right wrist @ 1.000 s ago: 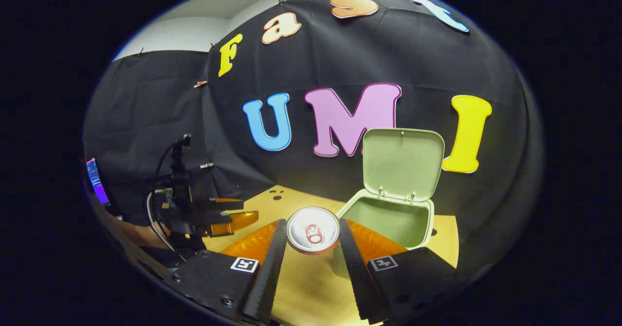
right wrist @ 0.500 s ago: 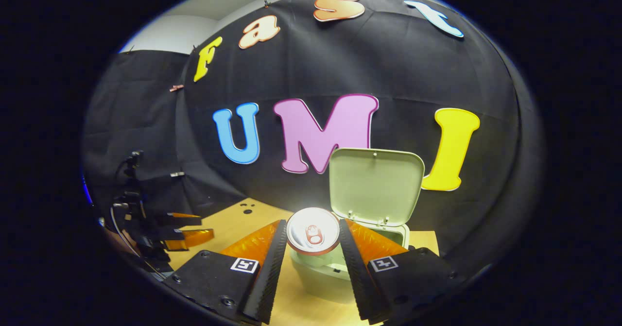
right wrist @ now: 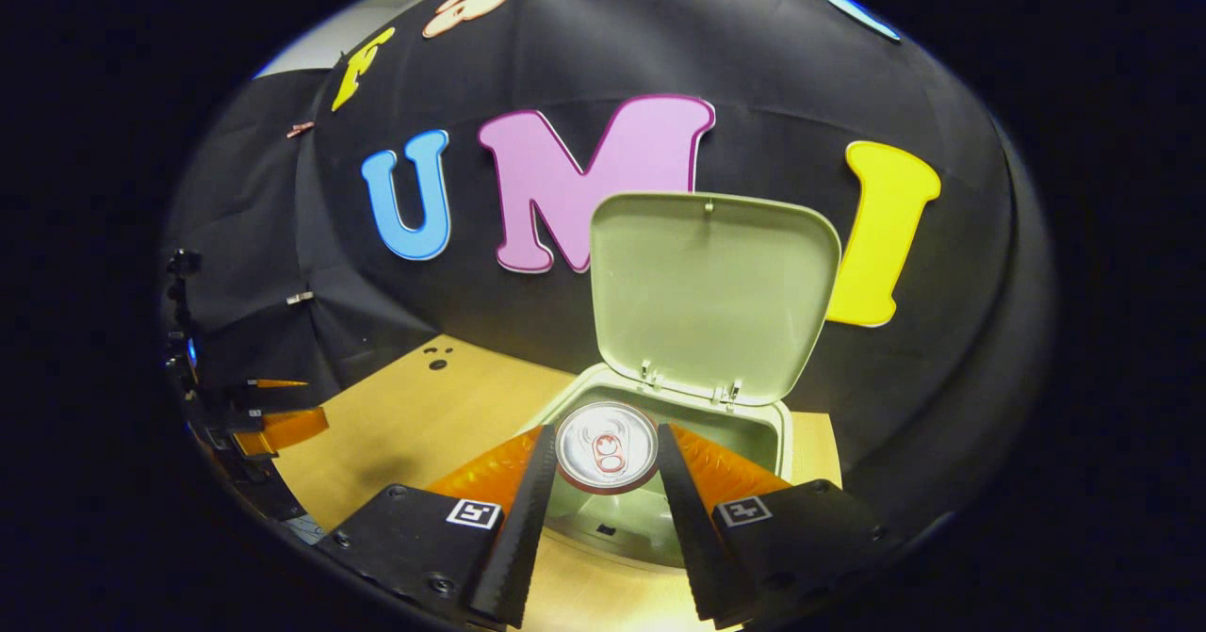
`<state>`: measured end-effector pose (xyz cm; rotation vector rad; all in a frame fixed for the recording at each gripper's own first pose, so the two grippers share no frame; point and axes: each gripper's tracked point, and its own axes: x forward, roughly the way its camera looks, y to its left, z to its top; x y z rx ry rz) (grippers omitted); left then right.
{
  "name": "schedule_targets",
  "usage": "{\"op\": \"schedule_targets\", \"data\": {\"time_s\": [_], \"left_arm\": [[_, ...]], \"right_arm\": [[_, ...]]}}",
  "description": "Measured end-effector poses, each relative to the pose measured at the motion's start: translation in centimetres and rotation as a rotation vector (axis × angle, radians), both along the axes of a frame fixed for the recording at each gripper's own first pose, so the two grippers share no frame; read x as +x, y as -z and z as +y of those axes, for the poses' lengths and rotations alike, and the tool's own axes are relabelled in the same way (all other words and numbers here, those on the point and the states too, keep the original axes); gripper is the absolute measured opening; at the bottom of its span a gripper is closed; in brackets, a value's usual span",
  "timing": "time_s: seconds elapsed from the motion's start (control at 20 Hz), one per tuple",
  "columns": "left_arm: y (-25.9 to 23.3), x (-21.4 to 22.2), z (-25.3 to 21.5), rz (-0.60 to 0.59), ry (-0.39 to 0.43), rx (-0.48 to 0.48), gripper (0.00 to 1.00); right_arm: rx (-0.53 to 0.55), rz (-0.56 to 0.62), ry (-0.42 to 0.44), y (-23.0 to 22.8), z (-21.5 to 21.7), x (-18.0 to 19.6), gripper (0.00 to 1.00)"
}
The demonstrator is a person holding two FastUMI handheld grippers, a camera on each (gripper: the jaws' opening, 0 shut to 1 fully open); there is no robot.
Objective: Press the lid of the desktop garbage bin to open it, pick up the crumpled paper on the desktop and throw it into the bin, then pick up the pop can on the desktop and drop it into the bin, and finally close the garbage bin lid.
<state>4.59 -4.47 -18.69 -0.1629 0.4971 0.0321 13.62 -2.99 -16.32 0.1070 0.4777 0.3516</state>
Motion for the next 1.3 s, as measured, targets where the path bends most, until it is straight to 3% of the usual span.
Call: {"op": "schedule_targets", "data": {"time_s": [0.05,0.15,0.2,0.8,1.2,1.3], "left_arm": [[0.1,0.0,0.0,0.000,0.002,0.003,0.95],[0.1,0.0,0.2,0.003,0.005,0.008,0.94],[0.2,-0.1,0.3,0.005,0.004,0.009,0.94],[1.0,-0.2,1.3,0.025,-0.011,0.002,0.95],[0.4,-0.6,1.1,0.008,0.003,0.011,0.94],[0.1,-0.4,0.9,-0.001,0.019,0.009,0.95]], "right_arm": [[-0.010,0.011,0.003,0.8,0.1,0.4,0.63],[-0.028,0.048,0.005,2.2,0.2,0.8,0.63],[-0.027,0.064,0.007,2.7,0.3,1.0,0.68],[-0.053,0.114,0.059,5.0,-0.1,2.8,0.70],[-0.019,0.054,0.104,2.1,-1.2,2.4,0.65],[0.001,0.030,0.136,0.9,-2.0,2.2,0.70]]}}
